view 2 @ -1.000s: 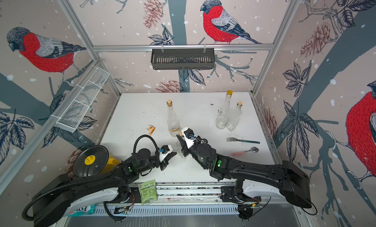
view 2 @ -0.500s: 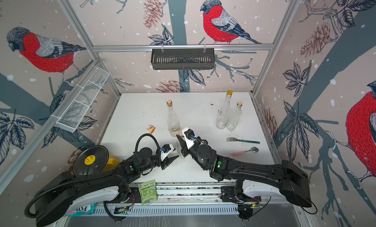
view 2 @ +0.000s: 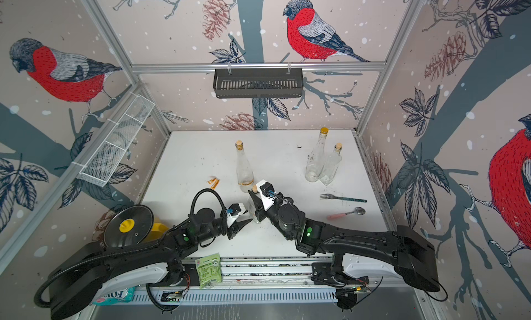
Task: Remove the label from the bottle
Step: Tear open the label from the bottle.
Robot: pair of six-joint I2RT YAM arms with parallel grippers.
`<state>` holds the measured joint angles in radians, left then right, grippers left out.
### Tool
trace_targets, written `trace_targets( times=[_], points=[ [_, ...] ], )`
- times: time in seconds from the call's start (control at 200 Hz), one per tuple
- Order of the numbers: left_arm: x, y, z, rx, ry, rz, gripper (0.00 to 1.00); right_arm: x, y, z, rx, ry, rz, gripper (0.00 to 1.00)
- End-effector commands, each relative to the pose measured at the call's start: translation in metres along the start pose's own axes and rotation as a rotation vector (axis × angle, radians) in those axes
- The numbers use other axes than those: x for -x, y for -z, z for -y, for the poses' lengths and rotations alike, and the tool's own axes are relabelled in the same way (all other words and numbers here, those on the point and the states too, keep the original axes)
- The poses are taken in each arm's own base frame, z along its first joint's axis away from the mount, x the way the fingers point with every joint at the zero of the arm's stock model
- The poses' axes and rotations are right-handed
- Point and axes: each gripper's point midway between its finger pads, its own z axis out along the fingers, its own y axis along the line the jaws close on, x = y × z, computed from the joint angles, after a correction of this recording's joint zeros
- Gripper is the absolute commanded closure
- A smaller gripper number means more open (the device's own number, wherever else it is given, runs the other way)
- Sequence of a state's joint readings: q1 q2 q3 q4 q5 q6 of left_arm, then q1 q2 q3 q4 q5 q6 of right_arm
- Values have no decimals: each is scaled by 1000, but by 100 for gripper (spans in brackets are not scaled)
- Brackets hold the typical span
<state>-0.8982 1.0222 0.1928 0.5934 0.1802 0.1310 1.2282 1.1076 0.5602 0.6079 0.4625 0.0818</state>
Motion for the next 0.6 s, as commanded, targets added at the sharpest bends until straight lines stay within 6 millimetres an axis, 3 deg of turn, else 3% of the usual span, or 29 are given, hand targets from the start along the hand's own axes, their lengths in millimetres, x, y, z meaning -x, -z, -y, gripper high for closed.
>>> trace_targets(
  times=[0.0, 0.165, 0.595],
  points=[
    [13, 1, -2, 8, -28, 54, 59, 22, 1, -4, 21, -37, 83, 99],
    [14, 1, -2, 8, -29, 58, 59, 22, 1, -6, 30, -33, 84, 99],
    [14, 2, -1, 5, -30, 59, 75, 24, 0, -7, 28, -27, 88, 99]
  ],
)
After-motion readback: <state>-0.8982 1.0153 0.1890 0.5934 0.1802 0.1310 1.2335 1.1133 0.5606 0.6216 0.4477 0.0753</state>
